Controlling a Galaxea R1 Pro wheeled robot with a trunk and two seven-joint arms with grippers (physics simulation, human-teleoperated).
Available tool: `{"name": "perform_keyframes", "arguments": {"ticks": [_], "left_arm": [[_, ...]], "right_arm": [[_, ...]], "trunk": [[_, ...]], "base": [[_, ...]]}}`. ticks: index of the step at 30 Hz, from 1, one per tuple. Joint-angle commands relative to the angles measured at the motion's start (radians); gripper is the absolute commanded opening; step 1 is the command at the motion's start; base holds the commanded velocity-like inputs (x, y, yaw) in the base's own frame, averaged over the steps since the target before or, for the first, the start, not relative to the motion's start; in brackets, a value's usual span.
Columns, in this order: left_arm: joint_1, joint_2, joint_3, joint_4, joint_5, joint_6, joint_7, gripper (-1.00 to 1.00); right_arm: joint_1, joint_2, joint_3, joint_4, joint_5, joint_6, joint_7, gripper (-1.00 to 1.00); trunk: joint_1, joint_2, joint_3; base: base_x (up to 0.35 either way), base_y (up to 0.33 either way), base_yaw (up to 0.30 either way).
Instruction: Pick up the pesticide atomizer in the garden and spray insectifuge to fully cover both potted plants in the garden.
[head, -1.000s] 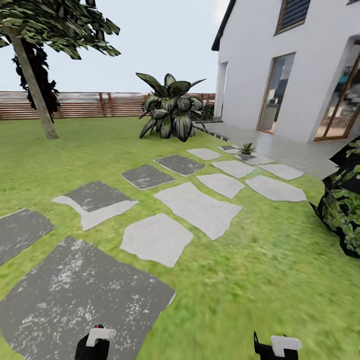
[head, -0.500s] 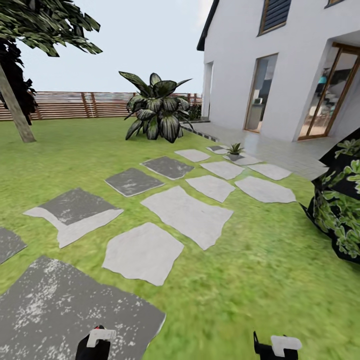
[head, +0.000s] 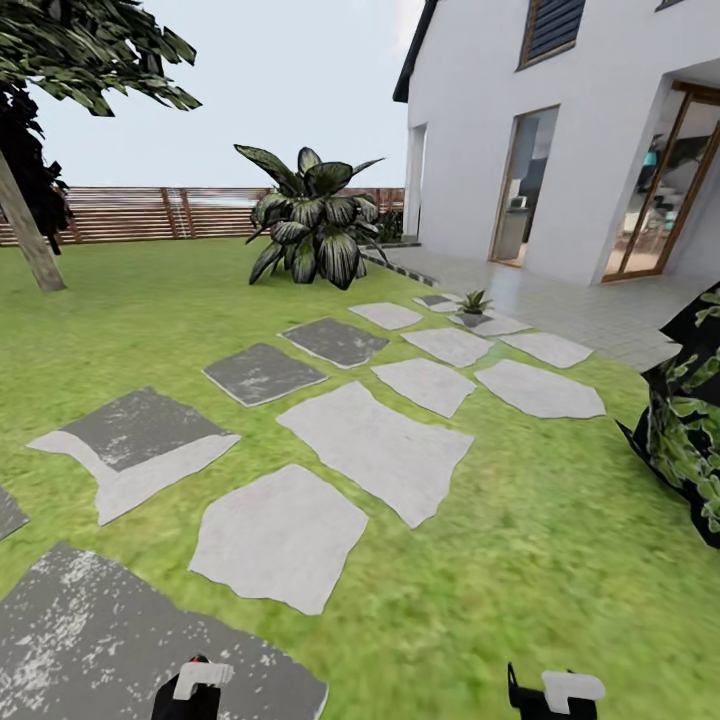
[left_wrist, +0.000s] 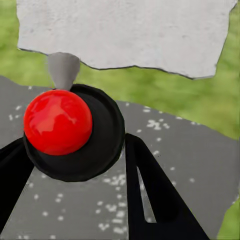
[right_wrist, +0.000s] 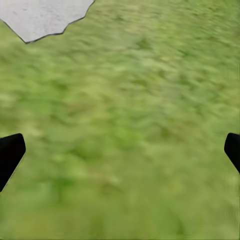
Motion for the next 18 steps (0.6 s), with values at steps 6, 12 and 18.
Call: {"name": "perform_keyframes", "arguments": {"ticks": [6,12,18], "left_arm": [[-0.001,-0.002,0.005,0.001,-0.008,-0.004,-0.002,-1.00],[-0.001,-0.002,0.005,0.001,-0.008,-0.004,-0.002,-1.00],[-0.001,-0.002,0.005,0.002,-0.009,-0.004,-0.002,-1.00]], "right_arm": [[-0.001,0.000,-0.001,0.000,0.010,-0.002,-0.005,1.00],[-0.001,0.002,-0.001,0.000,0.010,-0.002,-0.005,1.00],[-0.001,0.002,-0.001,0.001,0.010,-0.002,-0.005,1.00]], "trunk": [[0.000,0.000,-0.001],[0.000,0.000,-0.001],[0.000,0.000,-0.001]], "base": [[0.337,0.000,0.000],[0.337,0.000,0.000],[0.337,0.000,0.000]]}}
